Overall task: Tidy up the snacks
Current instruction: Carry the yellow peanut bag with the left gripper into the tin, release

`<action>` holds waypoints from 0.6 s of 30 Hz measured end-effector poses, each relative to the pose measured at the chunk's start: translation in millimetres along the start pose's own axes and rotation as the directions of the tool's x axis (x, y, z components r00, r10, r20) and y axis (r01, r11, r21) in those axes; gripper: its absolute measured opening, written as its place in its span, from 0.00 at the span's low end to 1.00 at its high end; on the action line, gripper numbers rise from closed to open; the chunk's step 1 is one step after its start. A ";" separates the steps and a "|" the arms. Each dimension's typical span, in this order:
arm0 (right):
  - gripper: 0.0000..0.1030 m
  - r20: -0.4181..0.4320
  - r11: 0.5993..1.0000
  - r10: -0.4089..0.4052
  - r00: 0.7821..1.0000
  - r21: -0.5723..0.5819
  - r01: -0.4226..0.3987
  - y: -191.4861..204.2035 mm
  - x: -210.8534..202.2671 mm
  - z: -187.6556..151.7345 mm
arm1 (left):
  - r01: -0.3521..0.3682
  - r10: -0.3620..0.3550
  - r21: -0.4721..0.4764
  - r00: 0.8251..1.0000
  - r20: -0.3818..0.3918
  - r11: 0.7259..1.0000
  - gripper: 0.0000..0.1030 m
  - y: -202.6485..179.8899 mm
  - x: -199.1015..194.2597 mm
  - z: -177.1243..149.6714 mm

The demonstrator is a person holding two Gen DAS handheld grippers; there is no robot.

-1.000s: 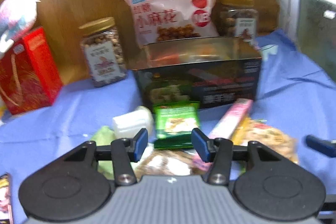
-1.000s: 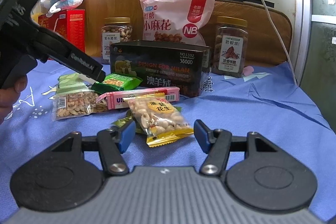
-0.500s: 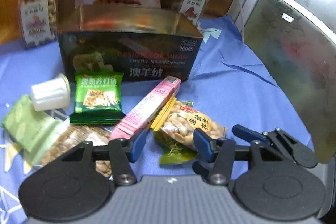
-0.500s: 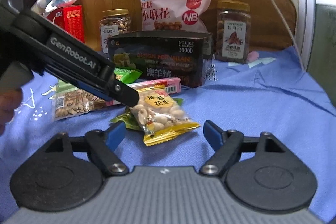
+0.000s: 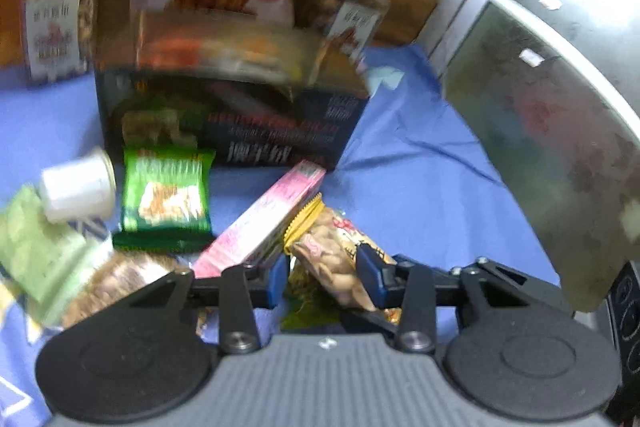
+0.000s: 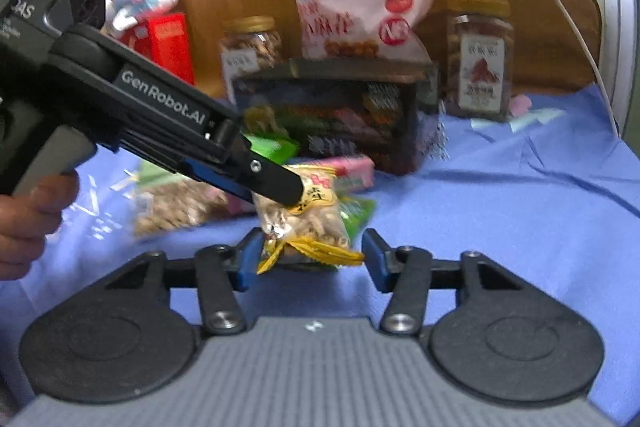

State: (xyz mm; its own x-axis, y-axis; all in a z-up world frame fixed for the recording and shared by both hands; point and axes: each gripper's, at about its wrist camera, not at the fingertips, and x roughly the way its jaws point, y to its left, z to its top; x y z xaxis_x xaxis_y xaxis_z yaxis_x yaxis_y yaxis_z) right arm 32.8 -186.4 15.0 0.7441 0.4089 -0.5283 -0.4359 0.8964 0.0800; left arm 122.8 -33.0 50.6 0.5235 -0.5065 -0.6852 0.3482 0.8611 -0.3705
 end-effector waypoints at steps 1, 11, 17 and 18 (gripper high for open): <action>0.43 0.013 1.000 0.022 1.000 -0.007 -0.022 2.1 -1.9 4.0 | -0.001 0.001 0.007 1.000 0.016 1.000 0.31 -1.4 -5.6 2.9; 0.42 0.179 0.997 0.015 0.984 -0.083 0.000 7.8 19.5 65.5 | -0.039 0.031 0.033 0.977 0.209 0.999 0.31 16.1 -38.1 67.3; 0.43 0.131 0.995 0.022 0.991 -0.104 -0.008 -6.9 89.5 106.5 | -0.088 0.093 -0.033 0.972 0.216 0.996 0.32 59.3 1.4 113.9; 0.43 0.114 0.995 0.027 0.993 -0.102 -0.015 -9.5 98.8 109.4 | -0.096 0.104 -0.048 0.973 0.206 0.994 0.32 67.0 8.8 118.5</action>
State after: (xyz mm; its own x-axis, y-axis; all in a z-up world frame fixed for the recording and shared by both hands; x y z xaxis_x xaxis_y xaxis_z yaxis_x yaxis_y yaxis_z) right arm 165.8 -135.8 54.6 0.7851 0.4493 -0.4262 -0.4961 0.8683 0.0015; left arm 242.9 14.9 94.0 0.7058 -0.4128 -0.5758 0.2588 0.9068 -0.3329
